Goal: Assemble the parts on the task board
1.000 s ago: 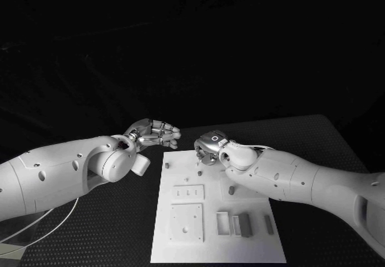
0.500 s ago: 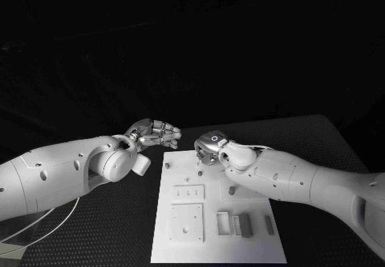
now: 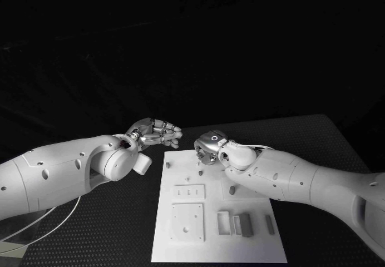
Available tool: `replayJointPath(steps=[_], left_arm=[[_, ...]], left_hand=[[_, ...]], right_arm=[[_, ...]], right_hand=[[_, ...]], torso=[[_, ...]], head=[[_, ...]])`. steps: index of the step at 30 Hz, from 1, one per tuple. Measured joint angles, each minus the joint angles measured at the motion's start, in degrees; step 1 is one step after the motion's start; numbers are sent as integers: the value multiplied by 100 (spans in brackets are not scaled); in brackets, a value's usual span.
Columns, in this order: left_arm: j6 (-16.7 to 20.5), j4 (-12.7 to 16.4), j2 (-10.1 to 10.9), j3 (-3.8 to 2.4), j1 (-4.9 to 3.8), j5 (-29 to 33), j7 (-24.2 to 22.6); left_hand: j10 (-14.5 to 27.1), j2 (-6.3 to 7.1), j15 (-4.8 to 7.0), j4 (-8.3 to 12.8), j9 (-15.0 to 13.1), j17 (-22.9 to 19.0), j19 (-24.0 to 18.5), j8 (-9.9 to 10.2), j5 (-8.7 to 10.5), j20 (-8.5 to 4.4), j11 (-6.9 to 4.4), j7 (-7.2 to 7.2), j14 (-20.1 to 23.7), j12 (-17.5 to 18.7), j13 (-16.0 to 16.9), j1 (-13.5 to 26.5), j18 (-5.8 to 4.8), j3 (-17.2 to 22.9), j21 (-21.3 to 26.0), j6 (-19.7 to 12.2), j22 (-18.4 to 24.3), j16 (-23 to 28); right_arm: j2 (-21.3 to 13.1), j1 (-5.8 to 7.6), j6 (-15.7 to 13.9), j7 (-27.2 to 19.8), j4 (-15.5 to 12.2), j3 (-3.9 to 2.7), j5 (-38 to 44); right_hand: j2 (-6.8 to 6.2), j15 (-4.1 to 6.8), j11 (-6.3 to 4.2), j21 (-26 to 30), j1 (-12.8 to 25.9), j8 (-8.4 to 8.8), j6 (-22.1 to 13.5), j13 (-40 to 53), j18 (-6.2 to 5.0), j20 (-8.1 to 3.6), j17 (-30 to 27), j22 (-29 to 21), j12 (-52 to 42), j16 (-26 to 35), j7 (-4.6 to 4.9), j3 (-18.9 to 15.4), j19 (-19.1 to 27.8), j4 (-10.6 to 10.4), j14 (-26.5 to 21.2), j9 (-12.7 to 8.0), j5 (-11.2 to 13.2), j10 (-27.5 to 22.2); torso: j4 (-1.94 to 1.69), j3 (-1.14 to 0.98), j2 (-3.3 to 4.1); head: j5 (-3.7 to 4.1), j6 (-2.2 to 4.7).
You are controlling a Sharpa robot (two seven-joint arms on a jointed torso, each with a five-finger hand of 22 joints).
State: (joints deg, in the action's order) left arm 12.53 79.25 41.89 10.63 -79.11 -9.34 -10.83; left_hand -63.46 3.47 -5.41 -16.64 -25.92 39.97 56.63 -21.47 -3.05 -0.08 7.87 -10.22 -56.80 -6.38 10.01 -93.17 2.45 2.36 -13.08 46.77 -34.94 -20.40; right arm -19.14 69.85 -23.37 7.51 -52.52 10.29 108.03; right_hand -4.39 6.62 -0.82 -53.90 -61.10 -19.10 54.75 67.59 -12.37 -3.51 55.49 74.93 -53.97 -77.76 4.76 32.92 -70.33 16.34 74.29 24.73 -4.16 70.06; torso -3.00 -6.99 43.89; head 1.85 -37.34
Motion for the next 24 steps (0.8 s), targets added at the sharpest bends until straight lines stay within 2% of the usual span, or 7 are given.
replayJointPath(steps=[11, 19, 24], left_arm=[[0, -3, -2, 0, 0, 0, 1], [0, -6, -8, 0, 0, -1, 3], [1, -22, -12, 0, 0, -1, 4]], left_hand=[[0, 0, 0, 0, 0, 5, 0, 21, 0, 0, 0, 0, 0, 0, -1, 0, -27, 0, 0, 0, 0, 0], [0, 0, 0, 0, 0, 5, 0, 21, 0, 0, 0, 0, 0, 0, -1, 0, -31, 0, 0, 0, -1, 0], [0, 0, 0, 0, 0, 7, 21, 21, 0, -21, 0, 0, 0, 0, 3, 0, 23, 0, 0, 0, 0, 0]], right_arm=[[10, 0, 23, 0, 25, 0, -13], [27, 0, 33, 0, 38, -1, -29], [27, 0, 34, 0, 39, -1, -42]], right_hand=[[-74, -40, 74, 0, -15, 136, -130, -13, 1, 2, -20, 0, 0, 0, 164, 24, 1, 9, 2, -79, -1, 7], [-105, -61, 94, 0, -1, 164, -166, -20, 0, 4, -27, 0, 22, 0, 200, 39, 3, -6, 21, -97, -1, -14], [-105, -79, 94, 0, -1, 202, -200, -20, 1, 7, -32, 0, 22, 0, 234, 39, 4, -6, 2, -110, -1, -14]], torso=[[0, -4, 4], [0, -7, 8], [0, -7, 9]], head=[[-1, -2], [-3, -9], [-4, -16]])
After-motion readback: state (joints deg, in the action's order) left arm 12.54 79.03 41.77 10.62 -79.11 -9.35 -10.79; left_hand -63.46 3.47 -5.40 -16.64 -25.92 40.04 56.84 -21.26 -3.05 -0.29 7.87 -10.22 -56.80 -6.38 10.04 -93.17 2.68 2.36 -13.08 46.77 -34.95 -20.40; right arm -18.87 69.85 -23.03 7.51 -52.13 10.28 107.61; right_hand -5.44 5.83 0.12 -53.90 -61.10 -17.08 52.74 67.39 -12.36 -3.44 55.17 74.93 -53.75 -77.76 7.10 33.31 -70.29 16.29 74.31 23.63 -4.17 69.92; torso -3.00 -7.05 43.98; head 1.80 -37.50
